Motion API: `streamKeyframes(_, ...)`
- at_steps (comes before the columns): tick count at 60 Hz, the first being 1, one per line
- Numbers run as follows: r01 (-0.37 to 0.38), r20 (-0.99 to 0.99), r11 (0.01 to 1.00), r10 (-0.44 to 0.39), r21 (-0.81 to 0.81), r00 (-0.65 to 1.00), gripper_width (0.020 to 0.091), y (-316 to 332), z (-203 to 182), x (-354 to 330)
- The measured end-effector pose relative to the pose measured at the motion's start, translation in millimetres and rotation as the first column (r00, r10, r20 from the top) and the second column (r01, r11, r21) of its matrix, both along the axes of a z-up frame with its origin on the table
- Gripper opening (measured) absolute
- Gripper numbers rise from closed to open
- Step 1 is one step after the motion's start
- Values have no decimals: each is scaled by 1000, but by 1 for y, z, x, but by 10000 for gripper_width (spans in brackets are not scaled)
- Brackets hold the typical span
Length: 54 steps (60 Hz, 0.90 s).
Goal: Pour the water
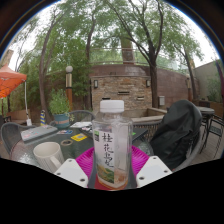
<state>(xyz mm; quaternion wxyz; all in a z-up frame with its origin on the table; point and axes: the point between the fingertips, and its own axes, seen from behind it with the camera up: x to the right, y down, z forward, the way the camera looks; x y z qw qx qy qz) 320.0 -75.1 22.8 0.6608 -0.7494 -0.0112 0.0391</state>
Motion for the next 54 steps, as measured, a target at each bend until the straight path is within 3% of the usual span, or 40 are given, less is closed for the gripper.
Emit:
streamKeyframes(19, -32, 31, 995, 29, 92, 999, 492, -8, 11, 0)
streamKeyframes(22, -35, 28, 995, 33, 89, 999, 523, -11, 13, 2)
streamKeyframes(29, -25, 30, 998, 23, 50, 999, 642, -10, 10, 2)
streamKeyframes(34, -18, 24, 998, 19, -53, 1000, 846, -16, -6, 1)
streamKeyframes(35, -16, 18, 998, 17, -66, 1000, 852, -17, -8, 0)
streamKeyframes(45, -2, 30, 997, 5, -79, 1000, 840, -44, 2, -7)
streamKeyframes(54, 65, 78, 993, -57, -102, 995, 835, -90, 14, -7)
